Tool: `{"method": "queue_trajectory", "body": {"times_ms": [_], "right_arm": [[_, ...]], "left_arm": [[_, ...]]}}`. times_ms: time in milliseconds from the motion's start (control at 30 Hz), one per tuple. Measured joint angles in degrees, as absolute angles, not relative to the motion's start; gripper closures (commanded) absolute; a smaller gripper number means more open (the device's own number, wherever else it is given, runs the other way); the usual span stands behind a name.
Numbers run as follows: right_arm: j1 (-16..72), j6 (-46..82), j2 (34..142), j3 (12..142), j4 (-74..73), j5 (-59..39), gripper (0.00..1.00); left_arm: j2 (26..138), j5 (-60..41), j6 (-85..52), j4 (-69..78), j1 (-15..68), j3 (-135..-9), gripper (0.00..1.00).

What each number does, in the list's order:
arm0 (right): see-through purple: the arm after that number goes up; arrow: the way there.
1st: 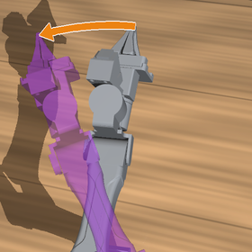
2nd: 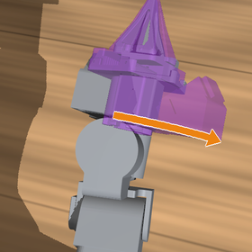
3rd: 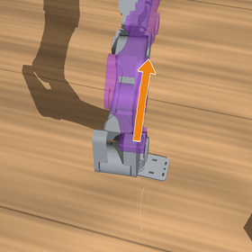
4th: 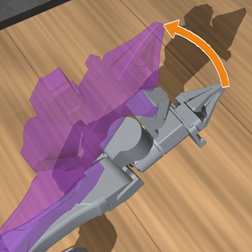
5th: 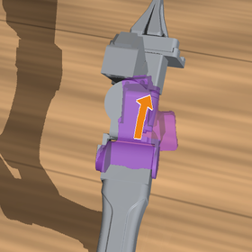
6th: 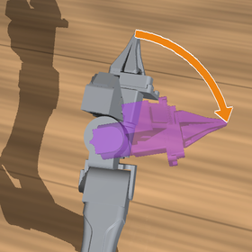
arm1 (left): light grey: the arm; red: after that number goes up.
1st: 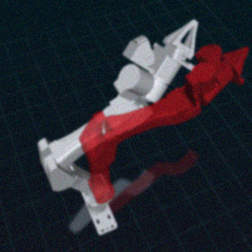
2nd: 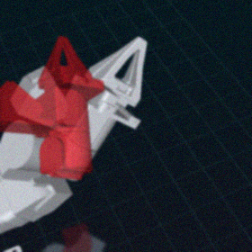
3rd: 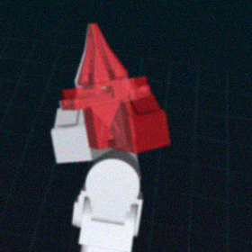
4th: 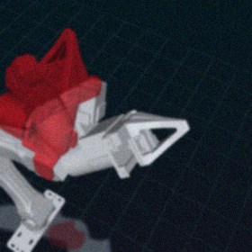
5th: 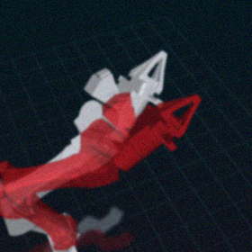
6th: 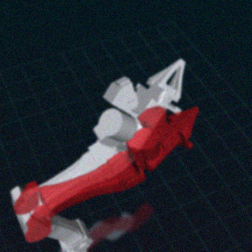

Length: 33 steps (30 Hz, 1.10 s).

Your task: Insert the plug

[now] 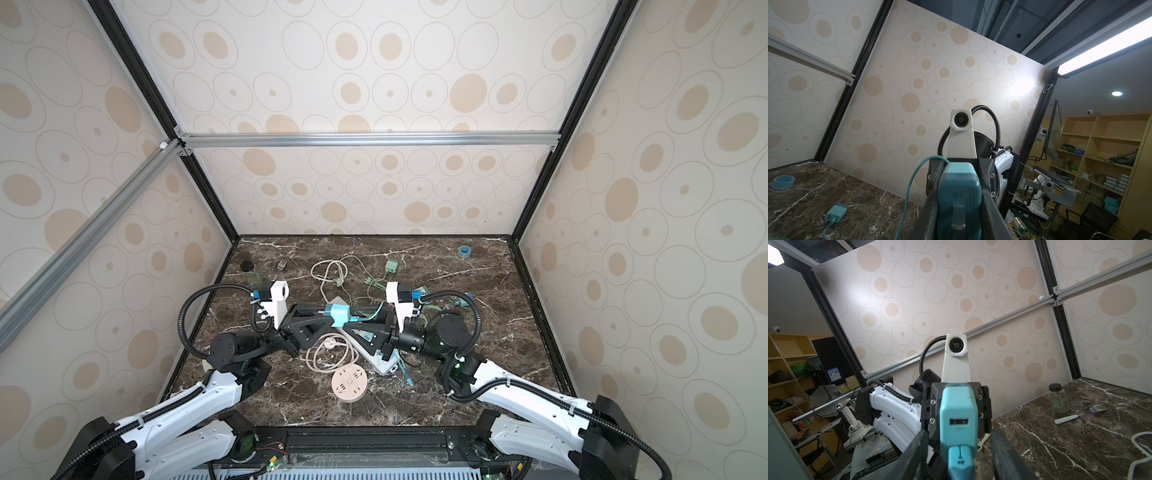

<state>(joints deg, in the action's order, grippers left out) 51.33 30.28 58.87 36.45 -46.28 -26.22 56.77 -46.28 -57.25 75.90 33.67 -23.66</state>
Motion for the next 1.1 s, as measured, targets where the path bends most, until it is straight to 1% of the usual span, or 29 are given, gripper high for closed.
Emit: {"method": "queue_trajectory", "body": {"times_ms": [233,533,867,1100], "right_arm": [[51.4,31.4,62.8,37.7,-49.3,-27.1,0.55],[51.4,32.1,64.3,39.2,-50.6,-27.6,0.59],[51.4,32.2,65.5,40.4,-51.1,-28.4,0.60],[51.4,32.3,65.5,40.4,-51.2,-28.9,0.67]], "left_arm": [[57.1,-45.7,-57.7,78.3,33.8,-22.2,1.00],[57.2,-44.7,-57.8,79.3,33.9,-22.0,1.00],[57.2,-44.4,-57.9,80.3,33.9,-21.4,1.00],[57.2,-44.0,-57.9,80.4,33.9,-21.2,1.00]]}}
